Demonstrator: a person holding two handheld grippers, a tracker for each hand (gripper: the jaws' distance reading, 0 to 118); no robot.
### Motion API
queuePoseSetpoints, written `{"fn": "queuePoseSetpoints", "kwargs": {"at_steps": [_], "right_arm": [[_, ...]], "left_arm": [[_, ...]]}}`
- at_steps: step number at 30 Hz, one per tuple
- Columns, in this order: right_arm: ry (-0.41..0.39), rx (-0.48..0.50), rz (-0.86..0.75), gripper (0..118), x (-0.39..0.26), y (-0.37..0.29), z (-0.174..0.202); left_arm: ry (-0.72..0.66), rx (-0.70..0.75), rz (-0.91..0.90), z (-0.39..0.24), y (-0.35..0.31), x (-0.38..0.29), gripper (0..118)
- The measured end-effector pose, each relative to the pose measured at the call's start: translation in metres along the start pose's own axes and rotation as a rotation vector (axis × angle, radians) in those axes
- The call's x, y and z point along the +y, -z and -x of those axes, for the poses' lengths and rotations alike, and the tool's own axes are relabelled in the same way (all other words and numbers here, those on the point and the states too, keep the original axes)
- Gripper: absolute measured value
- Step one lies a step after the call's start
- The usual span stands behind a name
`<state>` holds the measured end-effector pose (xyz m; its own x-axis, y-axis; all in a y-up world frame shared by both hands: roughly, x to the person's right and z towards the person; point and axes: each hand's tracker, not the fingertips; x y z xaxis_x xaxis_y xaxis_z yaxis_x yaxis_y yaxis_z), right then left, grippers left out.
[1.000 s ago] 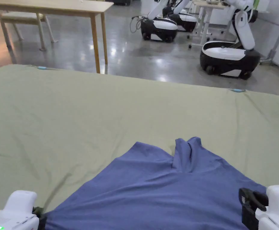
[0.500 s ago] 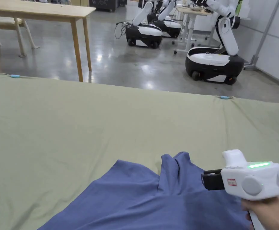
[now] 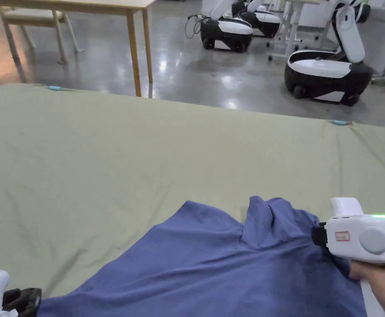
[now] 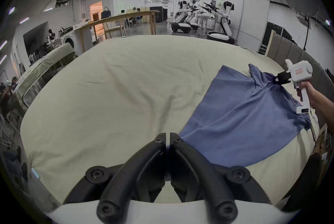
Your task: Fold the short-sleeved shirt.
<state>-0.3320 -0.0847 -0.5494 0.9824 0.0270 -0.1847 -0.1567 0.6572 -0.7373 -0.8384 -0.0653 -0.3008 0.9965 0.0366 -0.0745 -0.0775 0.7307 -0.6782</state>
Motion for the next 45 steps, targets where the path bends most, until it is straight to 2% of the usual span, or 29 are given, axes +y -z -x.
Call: {"fn": "queuePoseSetpoints", "kwargs": {"at_steps": [3, 7, 11, 18, 26, 32, 35, 39, 45], "right_arm": [[-0.002, 0.012, -0.081, 4, 0.004, -0.046, 0.007], [-0.078, 0.005, -0.180, 4, 0.018, -0.109, 0.015], [-0.097, -0.002, -0.287, 4, 0.049, -0.185, 0.014], [-0.014, -0.038, -0.525, 4, 0.132, -0.310, -0.015], [-0.004, -0.081, -0.729, 4, 0.221, -0.391, -0.039], [0.065, -0.065, -0.817, 4, 0.260, -0.407, -0.050], [0.088, -0.045, -0.818, 4, 0.265, -0.398, -0.053], [0.071, -0.042, -0.769, 4, 0.248, -0.356, -0.048], [0.117, -0.047, -0.694, 4, 0.204, -0.282, -0.047]], "left_arm": [[-0.003, -0.016, -0.017, -0.002, -0.006, 0.012, 0], [0.012, -0.038, -0.105, -0.003, -0.025, 0.046, 0], [0.032, -0.051, -0.190, -0.007, -0.042, 0.097, 0], [0.042, -0.061, -0.356, -0.023, -0.080, 0.214, 0], [0.081, 0.006, -0.522, -0.034, -0.098, 0.359, 0], [0.076, 0.061, -0.640, -0.035, -0.129, 0.431, 0], [0.077, 0.080, -0.651, -0.028, -0.135, 0.445, 0], [0.113, 0.085, -0.599, -0.023, -0.106, 0.423, 0], [0.027, 0.102, -0.561, -0.019, -0.044, 0.352, 0]]}}
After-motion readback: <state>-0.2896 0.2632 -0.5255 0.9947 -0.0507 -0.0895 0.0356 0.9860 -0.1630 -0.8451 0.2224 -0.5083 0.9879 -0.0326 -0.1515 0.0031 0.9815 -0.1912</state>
